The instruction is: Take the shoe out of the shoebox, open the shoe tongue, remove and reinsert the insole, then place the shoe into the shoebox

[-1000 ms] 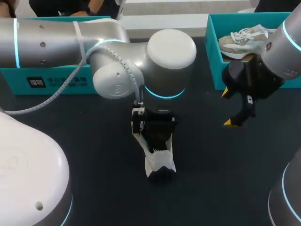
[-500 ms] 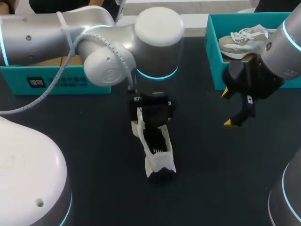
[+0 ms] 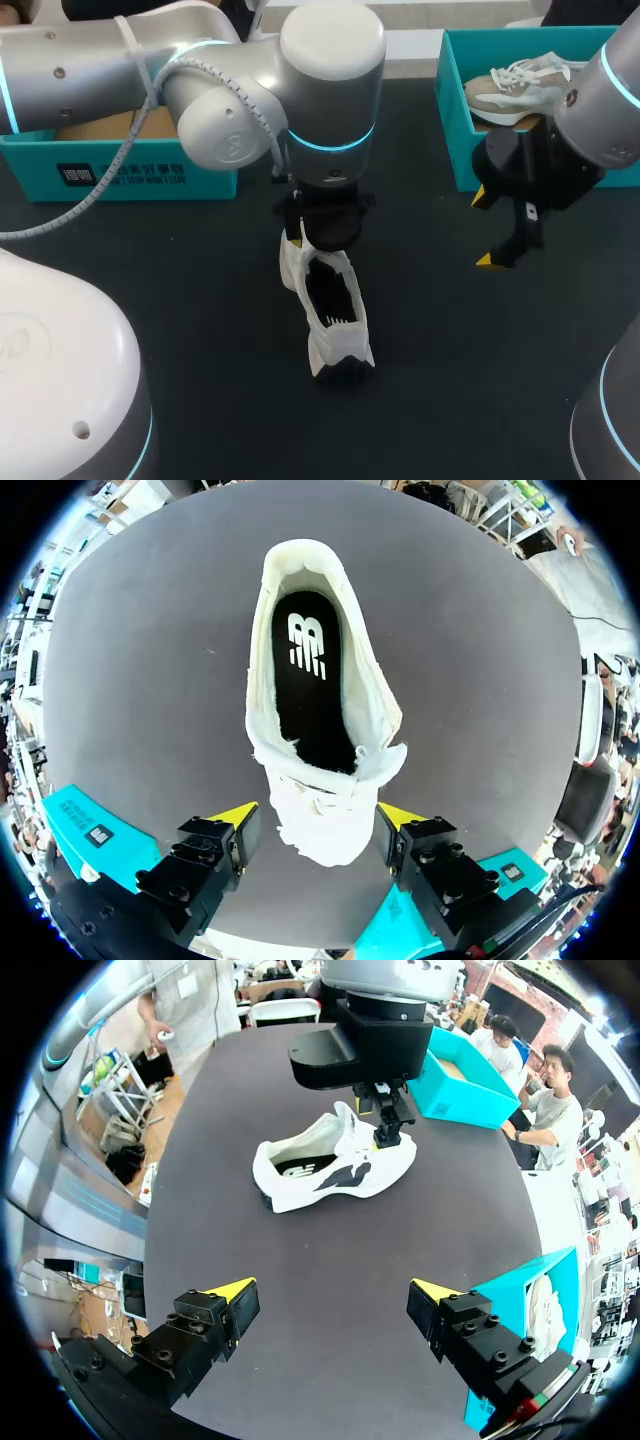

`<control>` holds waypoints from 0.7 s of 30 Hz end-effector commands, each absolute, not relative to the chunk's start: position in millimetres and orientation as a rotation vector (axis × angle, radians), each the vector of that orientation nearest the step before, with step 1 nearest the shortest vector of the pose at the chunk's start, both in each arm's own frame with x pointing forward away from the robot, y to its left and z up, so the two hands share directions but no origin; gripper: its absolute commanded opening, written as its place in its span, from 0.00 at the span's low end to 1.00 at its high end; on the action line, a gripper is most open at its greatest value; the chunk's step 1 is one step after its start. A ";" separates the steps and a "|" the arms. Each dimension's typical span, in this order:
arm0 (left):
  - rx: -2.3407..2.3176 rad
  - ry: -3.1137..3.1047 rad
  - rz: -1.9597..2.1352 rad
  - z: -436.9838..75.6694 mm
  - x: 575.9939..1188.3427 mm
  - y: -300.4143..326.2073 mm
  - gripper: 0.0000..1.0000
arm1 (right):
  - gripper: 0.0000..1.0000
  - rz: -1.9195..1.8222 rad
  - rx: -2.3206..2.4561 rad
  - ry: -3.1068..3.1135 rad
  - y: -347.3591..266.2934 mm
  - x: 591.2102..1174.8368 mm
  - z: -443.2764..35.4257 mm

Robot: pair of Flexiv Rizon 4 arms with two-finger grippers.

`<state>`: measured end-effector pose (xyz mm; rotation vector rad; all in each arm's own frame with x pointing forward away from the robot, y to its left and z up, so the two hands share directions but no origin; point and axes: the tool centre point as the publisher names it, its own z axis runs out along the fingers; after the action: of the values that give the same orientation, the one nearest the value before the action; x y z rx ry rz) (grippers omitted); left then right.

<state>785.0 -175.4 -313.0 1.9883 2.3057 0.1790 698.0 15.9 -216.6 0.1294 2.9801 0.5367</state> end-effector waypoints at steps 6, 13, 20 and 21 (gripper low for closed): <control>2.003 2.296 0.169 -310.3 780.6 -177.8 0.36 | 1.00 0.535 0.130 2.981 16.9 698.5 -217.7; 1.999 2.299 0.167 -305.7 780.1 -171.6 0.36 | 1.00 0.535 0.130 2.981 16.9 698.5 -217.7; 2.010 2.300 0.145 -303.6 774.0 -166.5 0.36 | 1.00 0.535 0.130 2.981 16.9 698.5 -217.7; 2.013 2.299 0.143 -303.8 772.6 -166.4 0.35 | 1.00 0.535 0.130 2.981 16.9 698.5 -217.7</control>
<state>775.1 -171.1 -305.4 2.0142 2.3069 0.1488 698.0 15.9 -216.6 0.1294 2.9801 0.5367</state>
